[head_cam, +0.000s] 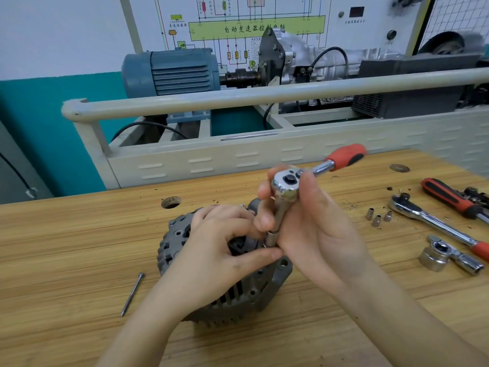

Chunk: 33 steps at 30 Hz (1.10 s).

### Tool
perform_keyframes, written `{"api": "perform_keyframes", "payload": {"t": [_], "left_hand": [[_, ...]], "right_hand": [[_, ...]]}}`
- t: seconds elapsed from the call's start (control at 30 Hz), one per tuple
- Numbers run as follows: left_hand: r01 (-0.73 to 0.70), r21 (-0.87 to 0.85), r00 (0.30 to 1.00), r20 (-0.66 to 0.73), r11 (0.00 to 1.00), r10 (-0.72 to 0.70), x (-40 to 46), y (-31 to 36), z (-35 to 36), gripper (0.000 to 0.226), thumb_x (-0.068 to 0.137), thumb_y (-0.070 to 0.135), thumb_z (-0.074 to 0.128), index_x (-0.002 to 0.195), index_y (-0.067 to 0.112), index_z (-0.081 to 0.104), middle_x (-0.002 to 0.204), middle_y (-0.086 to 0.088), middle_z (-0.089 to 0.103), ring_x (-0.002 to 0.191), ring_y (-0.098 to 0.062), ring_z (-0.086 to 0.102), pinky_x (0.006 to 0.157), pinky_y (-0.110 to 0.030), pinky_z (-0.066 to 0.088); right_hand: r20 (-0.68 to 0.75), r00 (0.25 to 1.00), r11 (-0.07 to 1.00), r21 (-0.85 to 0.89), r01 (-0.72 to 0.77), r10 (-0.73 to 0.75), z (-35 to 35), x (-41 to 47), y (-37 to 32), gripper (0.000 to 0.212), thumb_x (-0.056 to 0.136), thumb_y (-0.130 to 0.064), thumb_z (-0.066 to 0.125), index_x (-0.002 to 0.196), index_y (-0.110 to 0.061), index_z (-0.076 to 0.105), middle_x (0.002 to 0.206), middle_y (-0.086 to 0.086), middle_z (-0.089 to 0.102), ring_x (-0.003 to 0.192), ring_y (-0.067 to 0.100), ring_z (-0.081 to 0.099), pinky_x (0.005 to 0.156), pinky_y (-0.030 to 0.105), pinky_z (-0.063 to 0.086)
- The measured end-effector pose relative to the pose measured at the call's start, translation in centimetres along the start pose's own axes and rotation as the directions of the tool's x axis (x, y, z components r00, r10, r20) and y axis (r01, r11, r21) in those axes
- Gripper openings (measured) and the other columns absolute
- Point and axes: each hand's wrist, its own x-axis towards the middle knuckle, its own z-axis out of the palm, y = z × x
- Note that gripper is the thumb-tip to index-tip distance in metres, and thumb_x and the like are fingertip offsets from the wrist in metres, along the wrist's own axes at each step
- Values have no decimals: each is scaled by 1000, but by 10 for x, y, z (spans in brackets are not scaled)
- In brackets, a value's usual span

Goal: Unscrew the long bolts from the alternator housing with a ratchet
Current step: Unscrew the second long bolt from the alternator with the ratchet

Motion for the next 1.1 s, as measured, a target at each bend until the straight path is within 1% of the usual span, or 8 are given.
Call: {"api": "perform_keyframes", "payload": {"t": [0.07,0.2,0.37,0.53,0.67,0.73,0.93,1.1], "left_hand": [[-9,-15,1000,-16,1000,9,0,0,1,31,63,59,56,65,28,61,80,12,61,92,-4,52,99,-47,30],[-21,-17,1000,6,1000,22,2,-2,1,47,63,59,56,76,15,68,85,-1,65,94,-9,56,97,-47,34],[-4,-62,1000,1,998,5,2,-1,0,30,65,57,57,79,32,68,95,13,65,104,-9,53,98,-50,33],[-13,-24,1000,18,1000,14,2,-2,0,31,67,58,54,76,32,68,88,19,61,98,-2,51,98,-50,31],[2,16,1000,-13,1000,-2,0,-2,2,34,62,64,51,71,34,62,85,22,57,95,7,46,102,-42,25],[-3,17,1000,-11,1000,3,0,-3,2,45,62,63,52,77,24,67,83,16,60,97,3,49,102,-43,26],[-66,-68,996,60,995,71,4,-2,-1,36,71,51,58,84,20,69,97,10,64,107,-16,54,98,-51,34],[-69,-95,996,58,993,74,4,-4,-1,34,72,48,61,80,15,68,89,9,64,100,-20,57,92,-54,38]], "right_hand": [[3,1000,998,-50,30,-30,2,-2,0,28,65,-36,77,84,-18,67,80,0,66,63,10,60,63,23,49],[8,998,997,-45,55,-55,3,-5,-1,29,62,-28,81,83,-19,64,79,4,64,64,12,60,65,23,49],[28,999,999,-23,32,-32,4,-1,-2,25,72,-35,71,86,-15,67,76,3,66,60,13,59,64,23,50],[-22,1000,1000,7,22,-22,2,-1,-1,31,67,-37,75,85,-13,66,75,3,65,58,13,59,61,23,51],[-30,996,992,-105,76,-79,3,-3,-2,26,62,-33,80,80,-21,65,81,0,66,61,11,59,62,23,50],[-22,996,988,-133,79,-83,4,-5,-3,25,63,-33,79,80,-24,65,82,-1,66,62,11,60,63,24,50],[6,999,995,-96,33,-32,7,-3,-2,30,74,-40,67,91,-16,65,81,2,68,61,12,61,65,23,50],[-28,999,996,-87,16,-19,7,-3,-1,33,70,-42,69,90,-15,68,83,2,69,62,10,62,65,23,51]]}}
